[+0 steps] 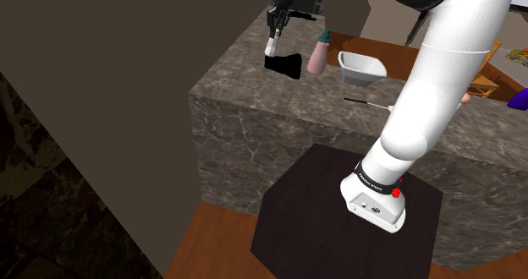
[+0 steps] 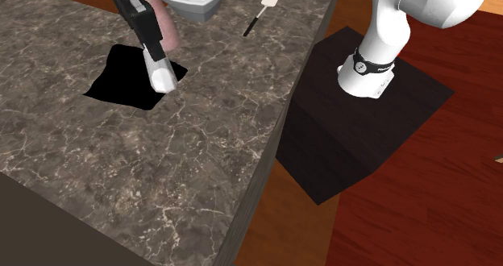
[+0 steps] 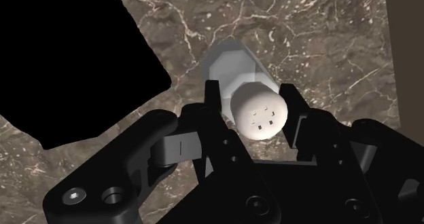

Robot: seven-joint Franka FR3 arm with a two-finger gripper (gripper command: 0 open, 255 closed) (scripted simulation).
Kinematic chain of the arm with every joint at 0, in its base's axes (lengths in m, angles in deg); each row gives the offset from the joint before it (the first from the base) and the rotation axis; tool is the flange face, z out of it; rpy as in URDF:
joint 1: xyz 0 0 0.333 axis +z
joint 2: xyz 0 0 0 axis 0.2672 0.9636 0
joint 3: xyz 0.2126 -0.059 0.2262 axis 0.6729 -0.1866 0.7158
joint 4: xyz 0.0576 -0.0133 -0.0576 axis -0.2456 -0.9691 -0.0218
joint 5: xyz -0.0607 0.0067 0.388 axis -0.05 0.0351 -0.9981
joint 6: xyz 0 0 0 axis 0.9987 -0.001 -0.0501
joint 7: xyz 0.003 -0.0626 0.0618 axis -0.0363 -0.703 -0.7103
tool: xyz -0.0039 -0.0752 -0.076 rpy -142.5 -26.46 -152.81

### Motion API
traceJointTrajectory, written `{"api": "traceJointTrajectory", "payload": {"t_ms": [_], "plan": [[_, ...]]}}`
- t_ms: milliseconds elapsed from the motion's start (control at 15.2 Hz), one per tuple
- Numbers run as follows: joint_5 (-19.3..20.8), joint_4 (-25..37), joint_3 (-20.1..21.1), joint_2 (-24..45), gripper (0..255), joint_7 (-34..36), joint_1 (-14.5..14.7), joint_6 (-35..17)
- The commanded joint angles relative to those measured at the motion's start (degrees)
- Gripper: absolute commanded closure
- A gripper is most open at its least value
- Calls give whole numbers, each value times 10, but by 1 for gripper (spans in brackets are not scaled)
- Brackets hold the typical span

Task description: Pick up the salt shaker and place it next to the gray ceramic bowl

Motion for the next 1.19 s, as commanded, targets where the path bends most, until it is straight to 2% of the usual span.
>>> {"api": "traceJointTrajectory", "payload": {"t_ms": [0,396,726,1122], "plan": [[0,18,0,2,255,1,-1,16],[0,59,-1,3,255,4,-2,56],[15,-36,-21,-71,255,-40,-24,37],[36,-121,-51,-144,255,-97,-54,27]]}}
